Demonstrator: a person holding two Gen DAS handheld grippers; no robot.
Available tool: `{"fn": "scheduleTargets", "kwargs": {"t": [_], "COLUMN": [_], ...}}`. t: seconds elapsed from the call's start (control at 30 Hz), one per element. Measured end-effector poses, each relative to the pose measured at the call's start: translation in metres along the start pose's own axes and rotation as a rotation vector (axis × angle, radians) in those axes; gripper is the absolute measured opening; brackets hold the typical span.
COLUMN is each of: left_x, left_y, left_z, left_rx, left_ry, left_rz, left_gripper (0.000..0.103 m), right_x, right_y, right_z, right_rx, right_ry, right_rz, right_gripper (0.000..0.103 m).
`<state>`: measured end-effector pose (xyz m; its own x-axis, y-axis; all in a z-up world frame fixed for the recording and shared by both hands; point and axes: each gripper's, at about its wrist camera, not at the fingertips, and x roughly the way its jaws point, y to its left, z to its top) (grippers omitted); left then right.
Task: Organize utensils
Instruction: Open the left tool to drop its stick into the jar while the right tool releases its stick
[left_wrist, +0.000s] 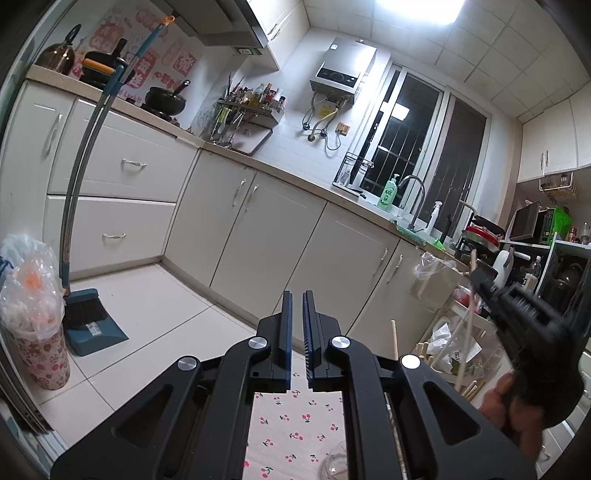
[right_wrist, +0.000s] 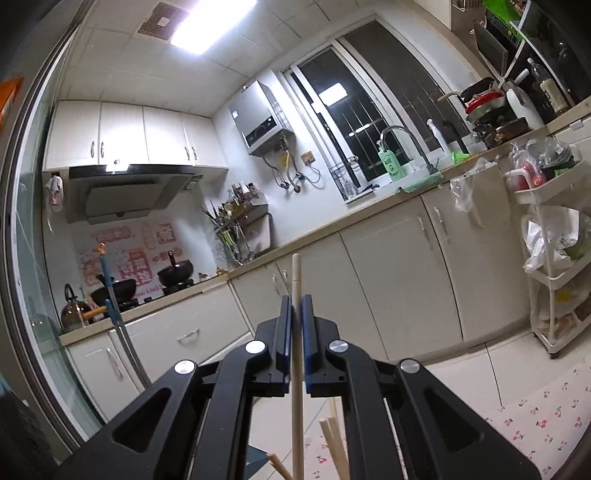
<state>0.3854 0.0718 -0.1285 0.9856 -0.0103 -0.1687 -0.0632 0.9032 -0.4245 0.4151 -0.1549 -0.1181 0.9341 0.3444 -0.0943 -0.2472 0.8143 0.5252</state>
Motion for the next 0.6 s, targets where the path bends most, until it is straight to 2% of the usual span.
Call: {"fn": "scheduleTargets", "kwargs": {"t": [0.13, 0.43, 0.6], "left_x": [0.002, 0.006, 0.007], "left_y": [0.002, -0.002, -0.003], "left_z": [0.0, -0.003, -0.004], "left_rx": [-0.005, -0.013, -0.011], "left_ry": [0.014, 0.04, 0.048], "left_rz": [-0.008, -0.022, -0.026], "left_gripper": [0.006, 0.006, 0.006], "right_x": [0.004, 0.007, 0.013], "right_y": [-0.005, -0.002, -0.007], "right_z": [-0.007, -0.005, -0.015], "right_rx": [-0.002, -0.064, -0.051], "right_ry": [0.003, -0.067, -0.038], "right_rz": [-0.017, -0.044, -0.067], "right_gripper": [0.006, 0.006, 0.006]}}
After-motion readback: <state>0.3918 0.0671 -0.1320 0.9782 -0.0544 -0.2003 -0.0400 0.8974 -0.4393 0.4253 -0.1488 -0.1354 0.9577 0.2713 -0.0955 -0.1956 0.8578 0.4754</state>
